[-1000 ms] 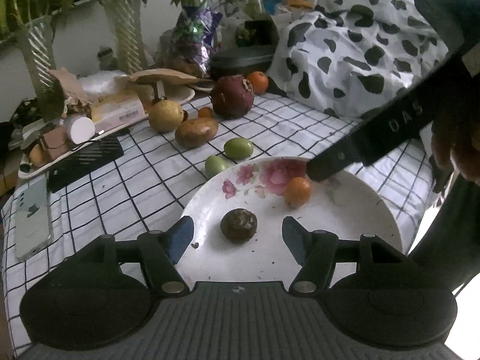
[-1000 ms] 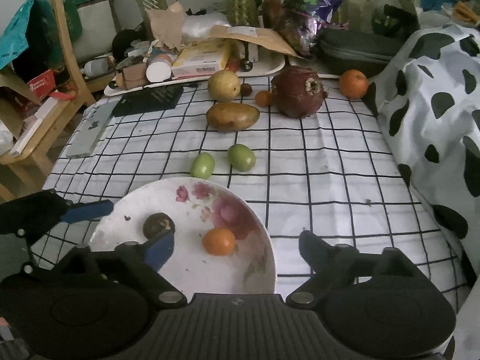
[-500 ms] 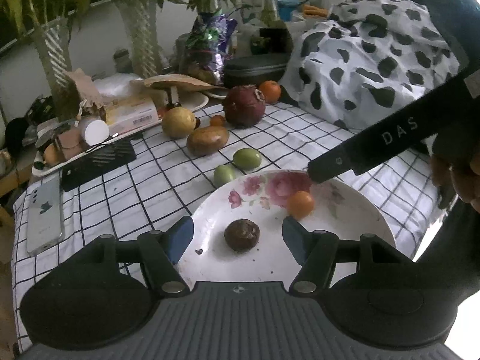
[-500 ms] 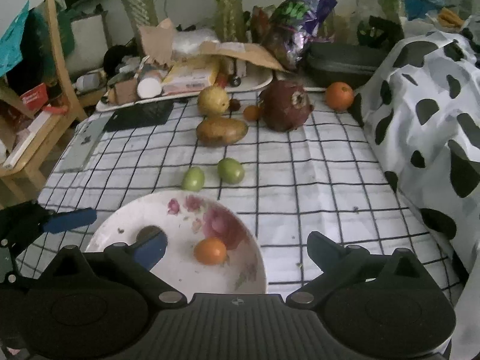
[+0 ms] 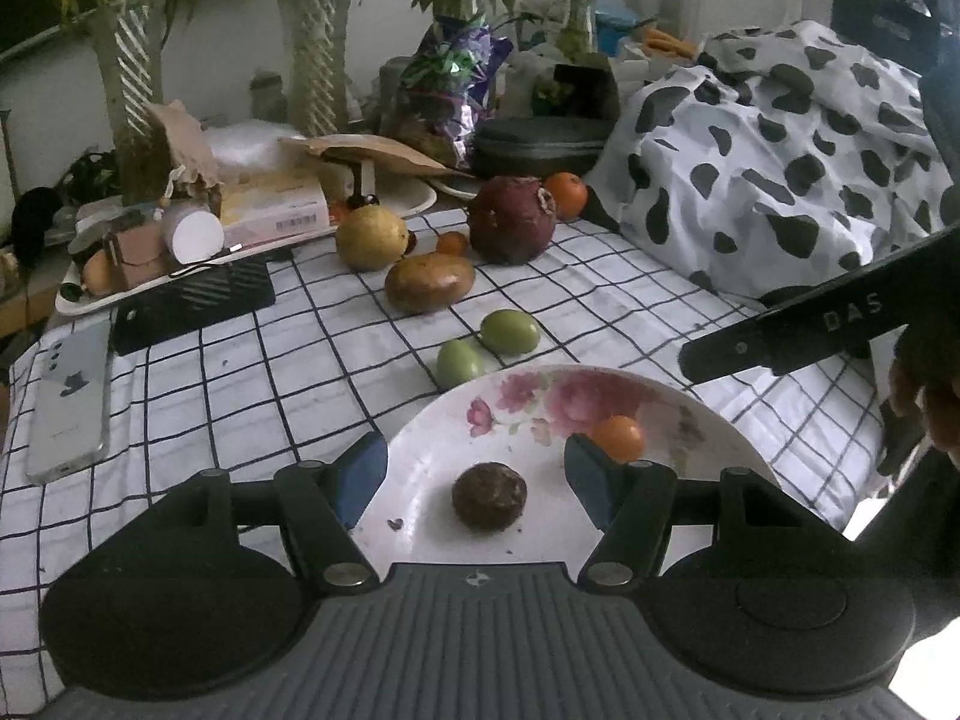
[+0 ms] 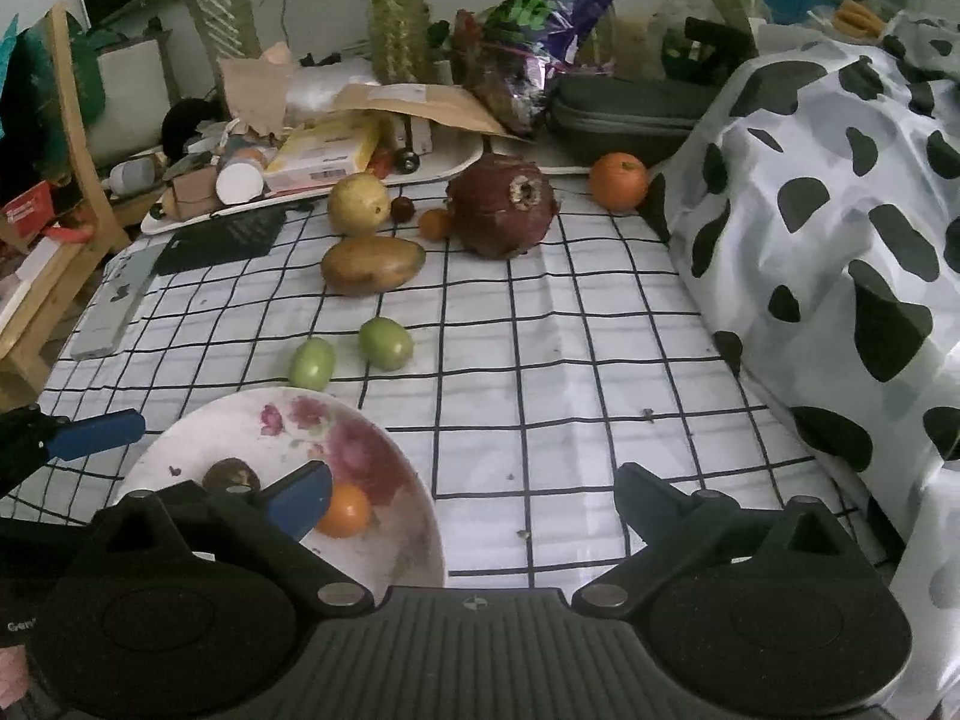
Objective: Organize fruits
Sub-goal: 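Lift both open grippers away from the plate, then grasp a green plum with the left gripper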
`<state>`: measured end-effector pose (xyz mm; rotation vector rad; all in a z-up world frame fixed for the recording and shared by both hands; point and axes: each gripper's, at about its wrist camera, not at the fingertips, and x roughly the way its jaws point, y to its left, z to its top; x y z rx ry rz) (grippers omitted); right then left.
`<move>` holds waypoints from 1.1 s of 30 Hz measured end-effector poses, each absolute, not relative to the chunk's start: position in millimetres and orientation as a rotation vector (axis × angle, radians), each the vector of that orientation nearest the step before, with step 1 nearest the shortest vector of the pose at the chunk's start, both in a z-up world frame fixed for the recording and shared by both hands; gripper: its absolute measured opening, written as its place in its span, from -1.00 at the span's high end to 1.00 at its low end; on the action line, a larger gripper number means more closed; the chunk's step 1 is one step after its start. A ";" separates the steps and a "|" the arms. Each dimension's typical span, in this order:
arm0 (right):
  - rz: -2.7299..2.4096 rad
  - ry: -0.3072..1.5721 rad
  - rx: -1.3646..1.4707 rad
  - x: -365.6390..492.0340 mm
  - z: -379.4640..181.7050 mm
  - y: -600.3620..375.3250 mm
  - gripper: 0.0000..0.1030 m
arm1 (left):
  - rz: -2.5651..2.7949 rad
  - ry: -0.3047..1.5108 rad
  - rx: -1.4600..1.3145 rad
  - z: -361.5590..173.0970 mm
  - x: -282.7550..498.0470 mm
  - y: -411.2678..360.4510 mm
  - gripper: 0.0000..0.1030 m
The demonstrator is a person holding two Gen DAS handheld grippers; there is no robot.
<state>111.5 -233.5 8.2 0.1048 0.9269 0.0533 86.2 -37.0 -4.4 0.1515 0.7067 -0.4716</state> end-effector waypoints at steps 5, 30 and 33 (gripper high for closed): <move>0.051 0.912 0.075 115.5 12.5 -230.7 -0.94 | -0.472 0.696 0.150 -7.2 96.3 -34.6 -0.24; 0.037 0.930 -0.069 162.4 0.5 -221.6 -0.94 | -0.595 0.769 -0.006 -27.1 175.7 -27.6 -0.06; 0.042 0.933 -0.072 167.9 -0.7 -222.9 -0.94 | -0.618 0.780 0.010 -30.2 183.9 -32.9 0.12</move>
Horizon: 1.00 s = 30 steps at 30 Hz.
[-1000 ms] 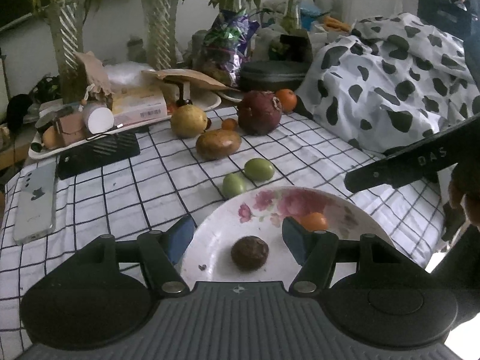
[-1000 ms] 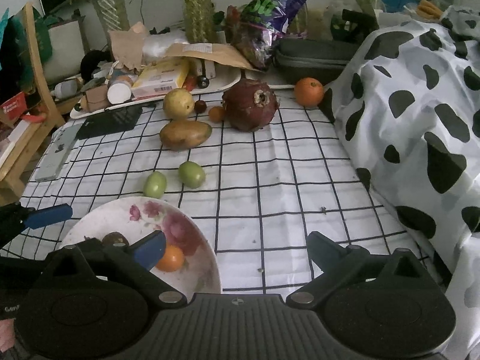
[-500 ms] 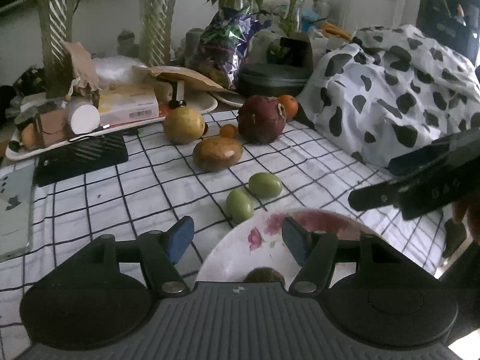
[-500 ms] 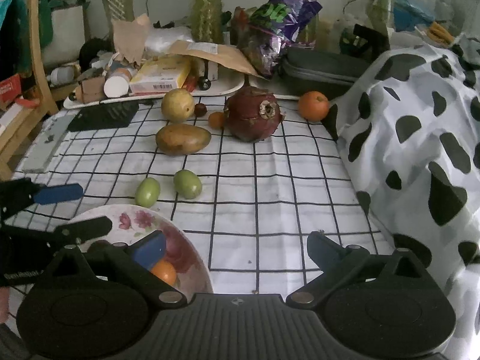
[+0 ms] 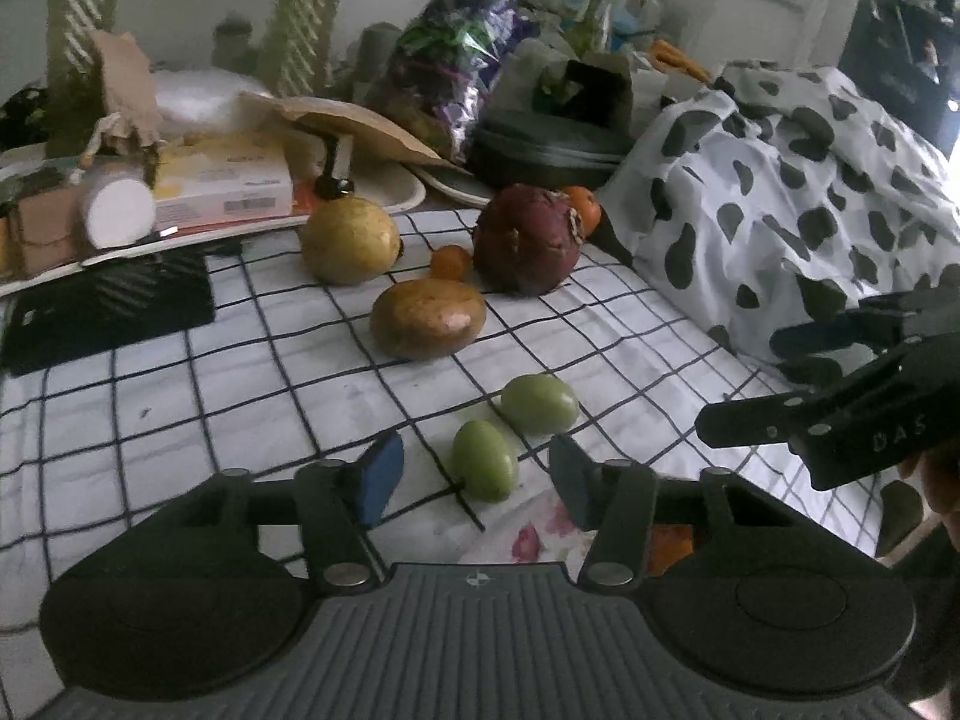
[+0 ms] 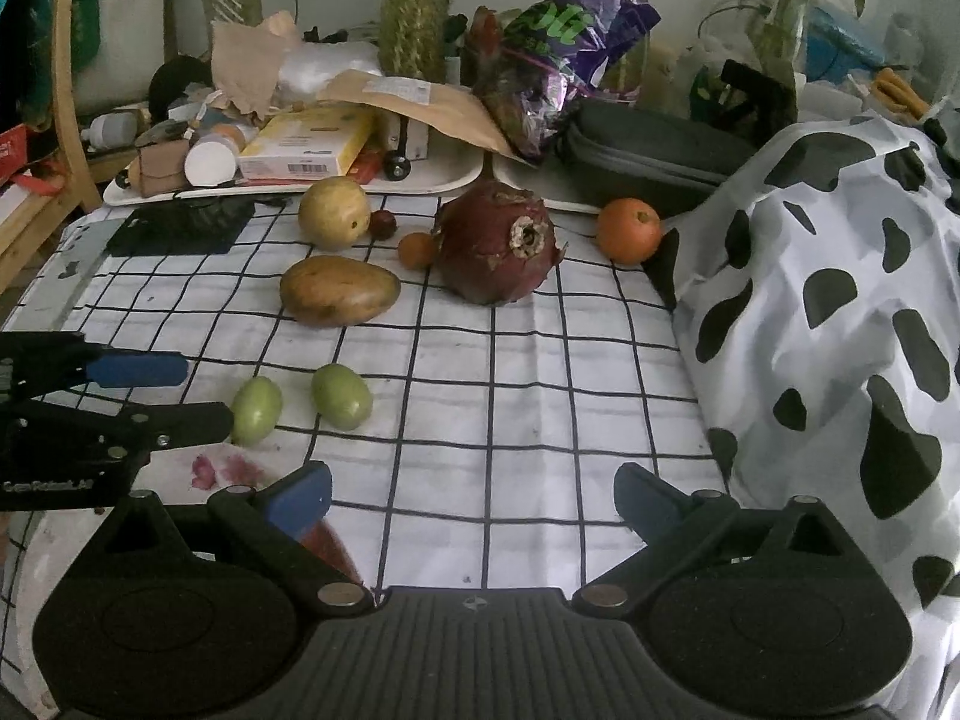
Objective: Organize fruits
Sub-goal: 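Grasp a green plum with the left gripper, then hold the green plum in the left gripper while the right grasps the brown mango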
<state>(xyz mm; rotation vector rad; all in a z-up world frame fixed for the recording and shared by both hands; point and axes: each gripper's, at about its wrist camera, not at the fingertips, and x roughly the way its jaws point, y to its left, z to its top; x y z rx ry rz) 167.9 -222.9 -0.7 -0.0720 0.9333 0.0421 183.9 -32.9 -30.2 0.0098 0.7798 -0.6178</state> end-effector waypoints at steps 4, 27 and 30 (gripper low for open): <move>0.045 0.937 -0.088 176.9 -2.4 -223.1 -0.94 | -0.639 0.811 0.041 -37.8 192.7 -41.7 0.25; 0.041 0.935 -0.131 197.3 -6.2 -220.1 -0.94 | -0.505 0.709 0.405 -40.3 201.9 -48.4 0.46; 0.038 0.938 -0.134 197.3 -7.5 -219.8 -0.94 | -0.471 0.727 0.417 -45.5 207.2 -48.2 0.46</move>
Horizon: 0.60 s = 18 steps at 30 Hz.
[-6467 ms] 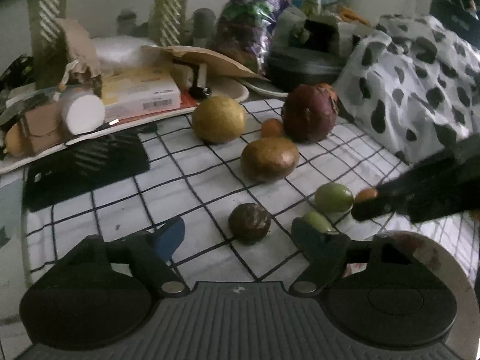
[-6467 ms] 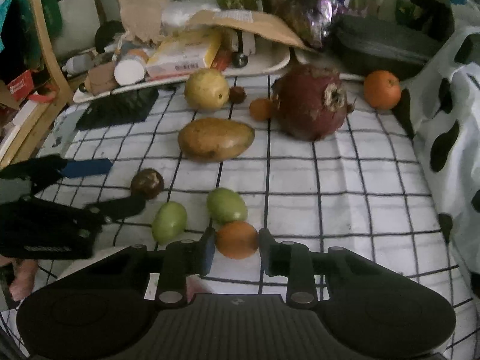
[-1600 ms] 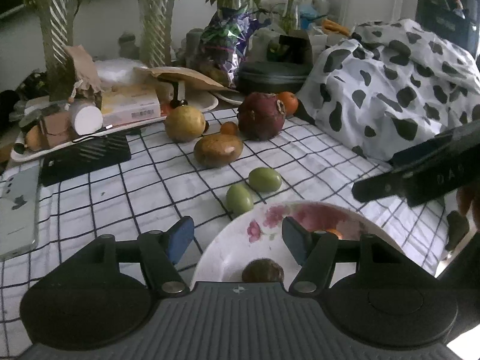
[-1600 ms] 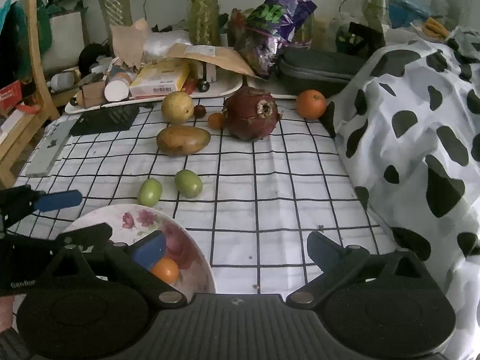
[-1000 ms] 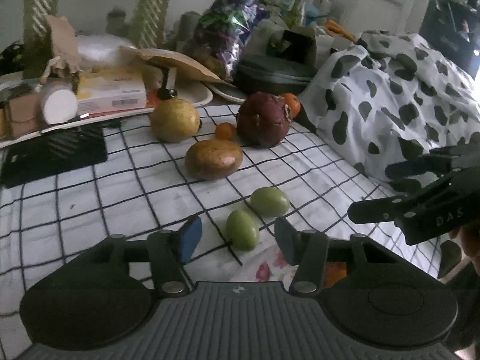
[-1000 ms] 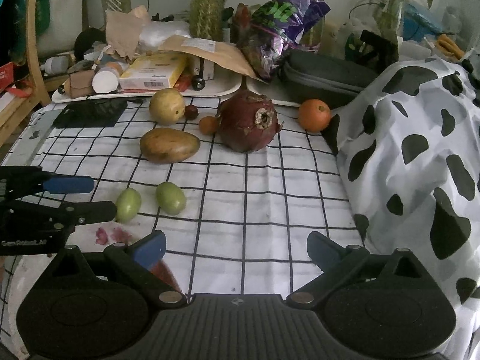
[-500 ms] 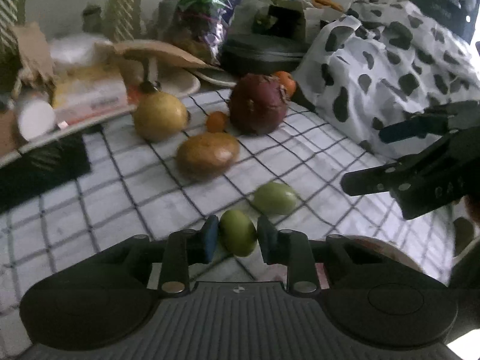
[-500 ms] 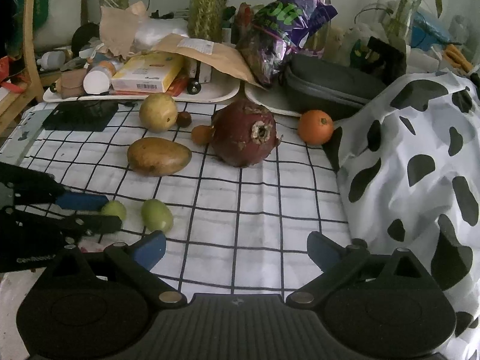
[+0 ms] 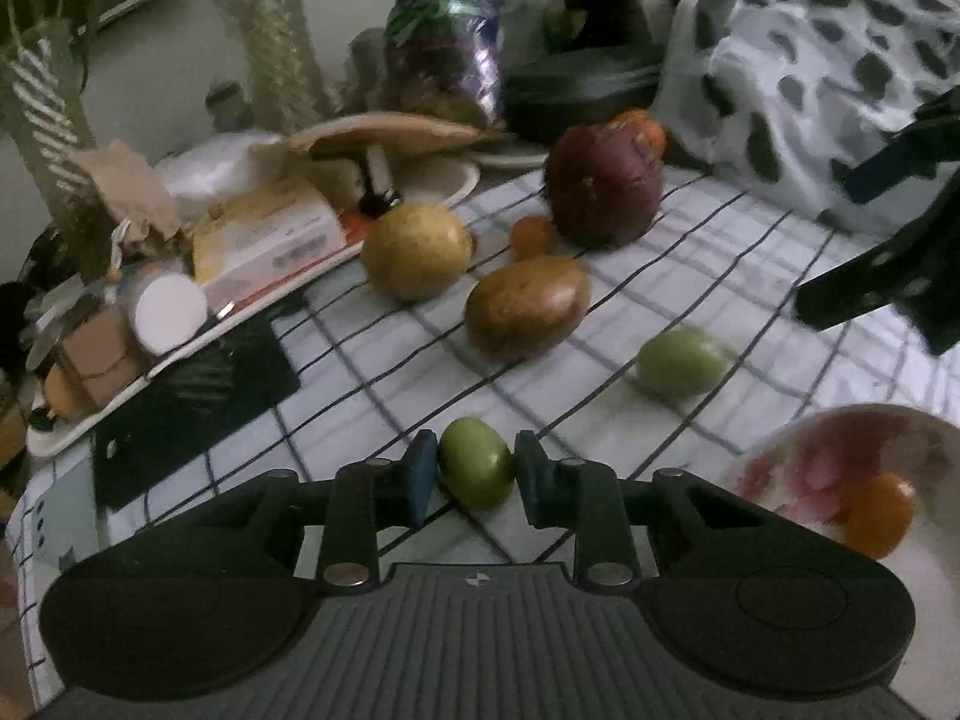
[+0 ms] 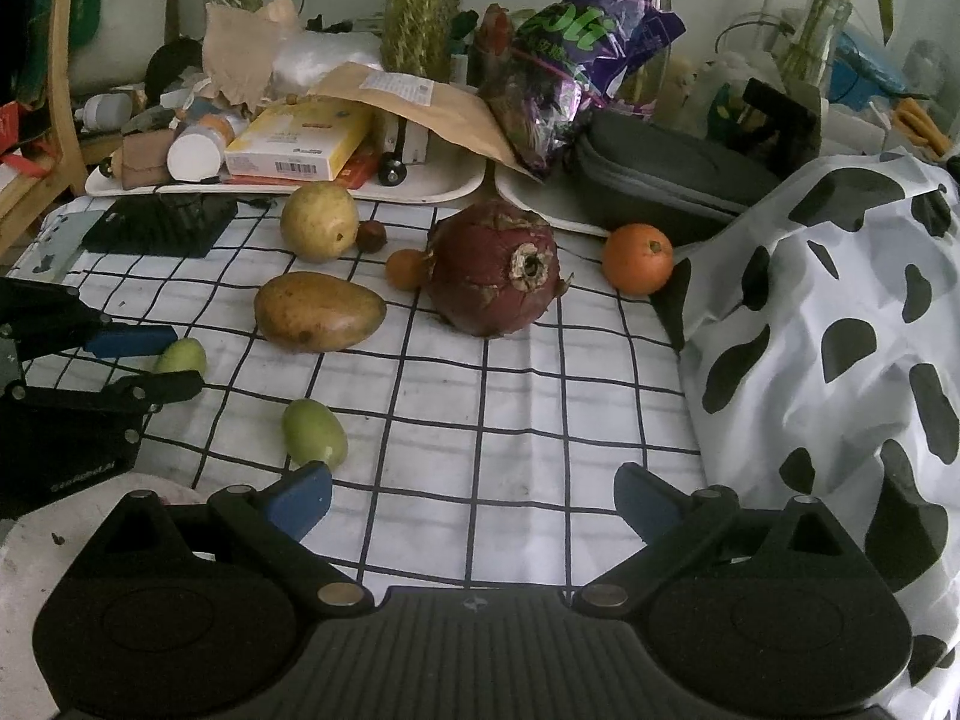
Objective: Organize fruits
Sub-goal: 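Hold the green plum in the left gripper while the right grasps the brown mango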
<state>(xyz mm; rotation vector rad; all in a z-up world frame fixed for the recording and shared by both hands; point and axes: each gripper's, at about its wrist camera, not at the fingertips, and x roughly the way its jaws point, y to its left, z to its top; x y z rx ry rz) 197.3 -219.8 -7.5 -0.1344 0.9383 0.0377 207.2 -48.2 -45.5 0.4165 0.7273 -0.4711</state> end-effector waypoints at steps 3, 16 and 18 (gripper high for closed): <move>0.035 0.941 -0.133 197.8 -8.7 -220.0 -0.94 | -0.465 0.738 0.400 -47.4 209.9 -45.3 0.47; 0.075 0.915 -0.134 208.2 -13.6 -209.8 -0.94 | -0.492 0.733 0.289 -34.3 210.2 -39.4 0.48; 0.090 0.910 -0.119 212.2 -13.7 -207.2 -0.94 | -0.486 0.728 0.279 -31.9 211.1 -36.5 0.48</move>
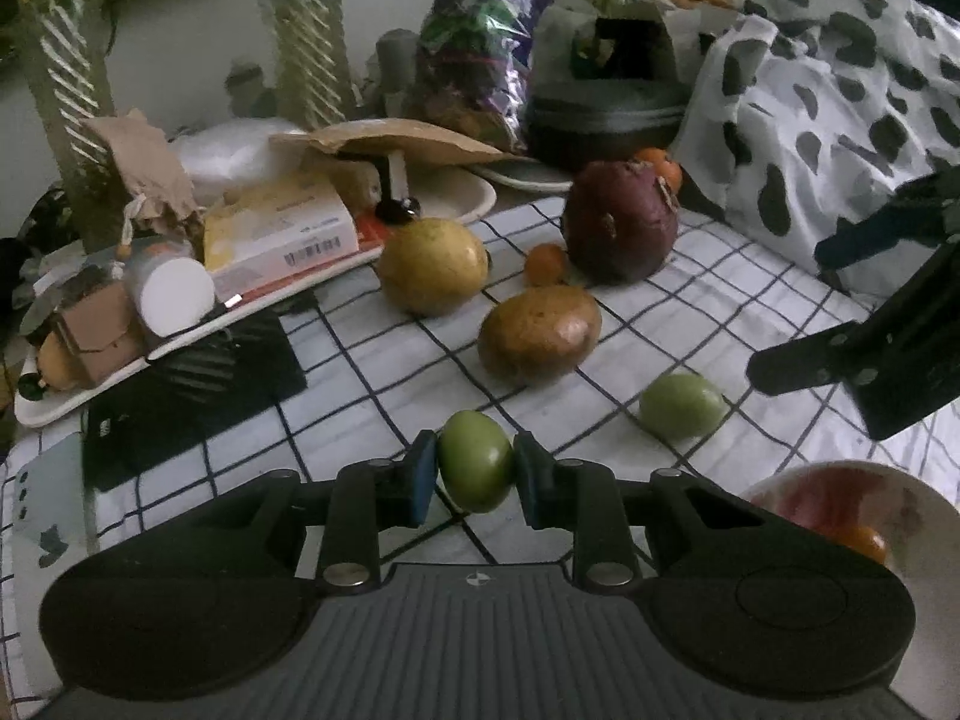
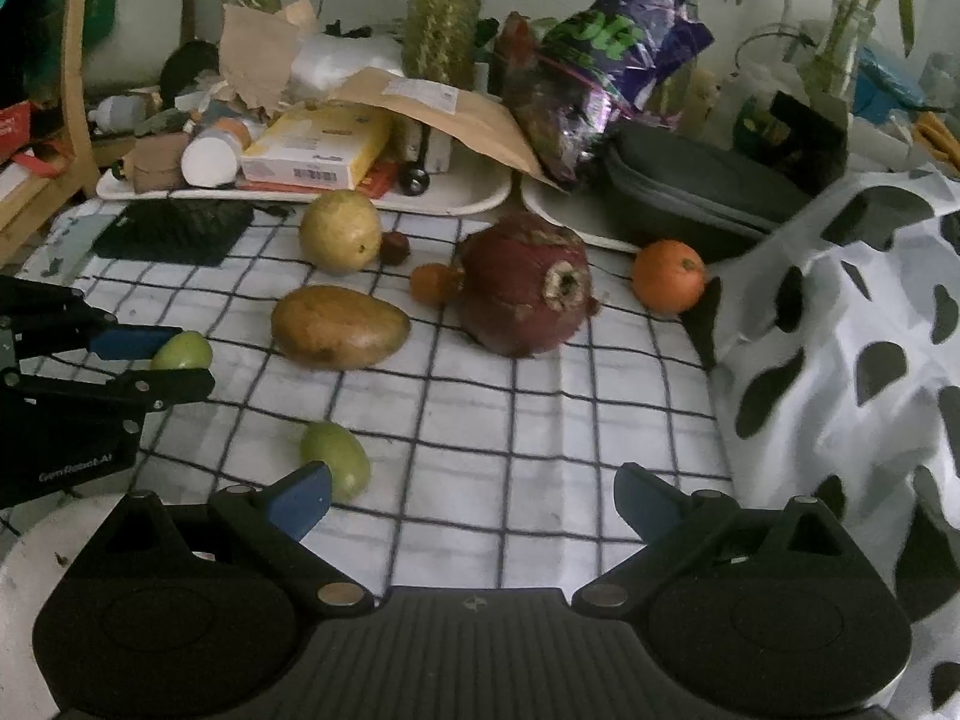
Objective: Organize fruits
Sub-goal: 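Hold the green plum in the left gripper while the right grasps the brown mango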
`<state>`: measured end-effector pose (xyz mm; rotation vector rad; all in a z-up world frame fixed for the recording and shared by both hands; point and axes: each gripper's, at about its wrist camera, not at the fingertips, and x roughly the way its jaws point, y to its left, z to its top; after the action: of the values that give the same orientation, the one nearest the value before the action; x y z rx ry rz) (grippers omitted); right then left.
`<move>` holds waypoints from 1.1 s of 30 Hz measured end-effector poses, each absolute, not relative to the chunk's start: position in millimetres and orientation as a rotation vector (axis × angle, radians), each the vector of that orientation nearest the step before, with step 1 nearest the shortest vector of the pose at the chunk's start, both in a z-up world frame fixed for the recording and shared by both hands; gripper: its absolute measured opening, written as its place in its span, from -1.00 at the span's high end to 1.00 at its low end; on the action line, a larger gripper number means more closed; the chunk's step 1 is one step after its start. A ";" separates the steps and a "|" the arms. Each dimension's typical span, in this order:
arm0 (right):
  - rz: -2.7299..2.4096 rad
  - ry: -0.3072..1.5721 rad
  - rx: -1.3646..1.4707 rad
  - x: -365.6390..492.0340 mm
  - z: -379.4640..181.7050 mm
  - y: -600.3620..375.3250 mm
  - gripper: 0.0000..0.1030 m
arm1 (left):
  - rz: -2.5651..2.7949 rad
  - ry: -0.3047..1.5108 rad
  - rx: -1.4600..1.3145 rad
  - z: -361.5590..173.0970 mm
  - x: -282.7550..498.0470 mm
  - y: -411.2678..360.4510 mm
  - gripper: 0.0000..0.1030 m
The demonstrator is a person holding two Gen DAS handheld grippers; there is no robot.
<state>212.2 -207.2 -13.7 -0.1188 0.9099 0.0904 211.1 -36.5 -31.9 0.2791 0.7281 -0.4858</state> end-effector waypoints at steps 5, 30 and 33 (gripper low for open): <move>0.131 0.904 -0.074 227.1 -15.2 -198.0 -0.94 | -0.463 0.716 0.246 -24.2 215.2 -25.1 0.48; 0.185 0.951 -0.069 309.7 -54.0 -150.7 -0.93 | -0.389 0.712 0.150 -7.9 225.9 16.4 0.48; 0.176 0.968 -0.053 313.6 -60.2 -153.1 -0.82 | -0.388 0.714 0.147 -7.6 226.4 17.0 0.48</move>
<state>313.6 -153.1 -60.2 -0.0527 0.9683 0.1764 226.4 17.0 -7.6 0.1469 0.7137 -0.3879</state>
